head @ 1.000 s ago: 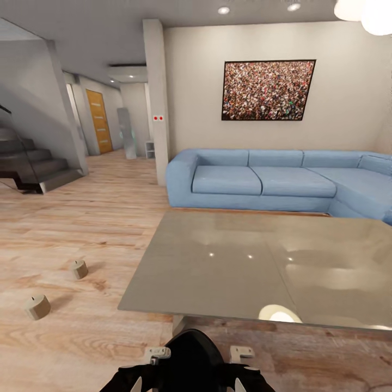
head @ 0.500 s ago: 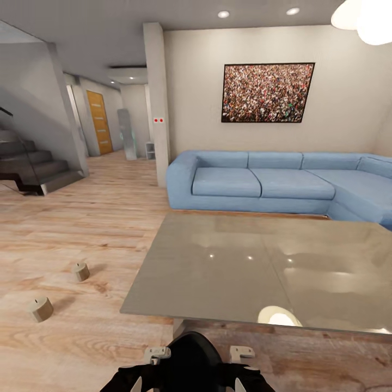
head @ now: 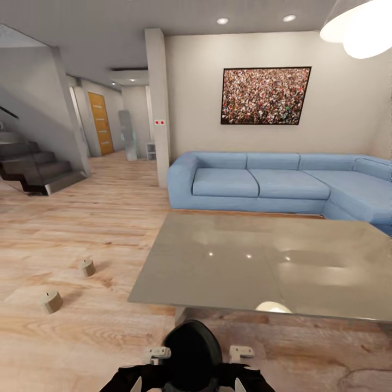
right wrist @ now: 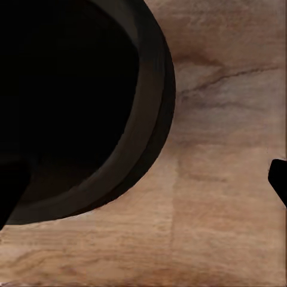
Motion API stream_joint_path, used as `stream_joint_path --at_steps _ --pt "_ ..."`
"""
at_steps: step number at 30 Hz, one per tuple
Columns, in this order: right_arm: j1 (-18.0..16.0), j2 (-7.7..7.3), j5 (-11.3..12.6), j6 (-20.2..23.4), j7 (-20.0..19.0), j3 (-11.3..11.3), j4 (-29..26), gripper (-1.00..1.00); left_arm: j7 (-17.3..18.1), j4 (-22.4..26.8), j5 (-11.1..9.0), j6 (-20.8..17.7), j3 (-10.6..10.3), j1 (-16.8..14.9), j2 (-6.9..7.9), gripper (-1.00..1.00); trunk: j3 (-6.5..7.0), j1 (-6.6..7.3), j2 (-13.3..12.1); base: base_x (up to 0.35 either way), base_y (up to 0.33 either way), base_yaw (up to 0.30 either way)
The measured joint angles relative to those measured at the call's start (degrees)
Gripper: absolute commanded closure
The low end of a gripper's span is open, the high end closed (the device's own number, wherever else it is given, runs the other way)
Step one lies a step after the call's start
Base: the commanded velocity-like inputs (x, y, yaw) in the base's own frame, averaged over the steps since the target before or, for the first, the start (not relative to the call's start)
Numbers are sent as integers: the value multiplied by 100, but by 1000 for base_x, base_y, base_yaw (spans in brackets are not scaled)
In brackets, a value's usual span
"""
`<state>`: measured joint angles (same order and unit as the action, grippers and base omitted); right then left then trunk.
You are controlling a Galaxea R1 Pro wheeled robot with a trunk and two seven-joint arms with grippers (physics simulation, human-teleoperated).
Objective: Place each of the two pumpkins and all three candles from the living room inside a cabinet in the living room (use any cabinet), then make sure every cabinet is closed, and position the cauldron so it is next to a table in the living room.
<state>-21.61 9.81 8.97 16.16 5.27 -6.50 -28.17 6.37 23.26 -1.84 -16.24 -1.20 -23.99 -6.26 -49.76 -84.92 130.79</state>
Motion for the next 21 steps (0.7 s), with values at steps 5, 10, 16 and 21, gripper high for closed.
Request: stream_joint_path --at_steps 5,10,16,21 --pt "0 0 0 0 -2 0 -1 -100 0 1 2 3 0 0 0 -100 90 110 -201 -307 0 1" --pt "-1 0 0 -1 -3 -1 0 -100 0 2 1 3 0 1 0 -100 180 222 -401 -91 0 110" --pt "-1 1 0 -1 -2 -1 1 -100 0 3 1 2 0 2 1 -100 287 355 -642 -14 0 246" --pt "-1 3 0 -3 -1 -1 5 -100 -2 -1 3 1 0 1 1 -100 377 465 -842 -2 0 243"
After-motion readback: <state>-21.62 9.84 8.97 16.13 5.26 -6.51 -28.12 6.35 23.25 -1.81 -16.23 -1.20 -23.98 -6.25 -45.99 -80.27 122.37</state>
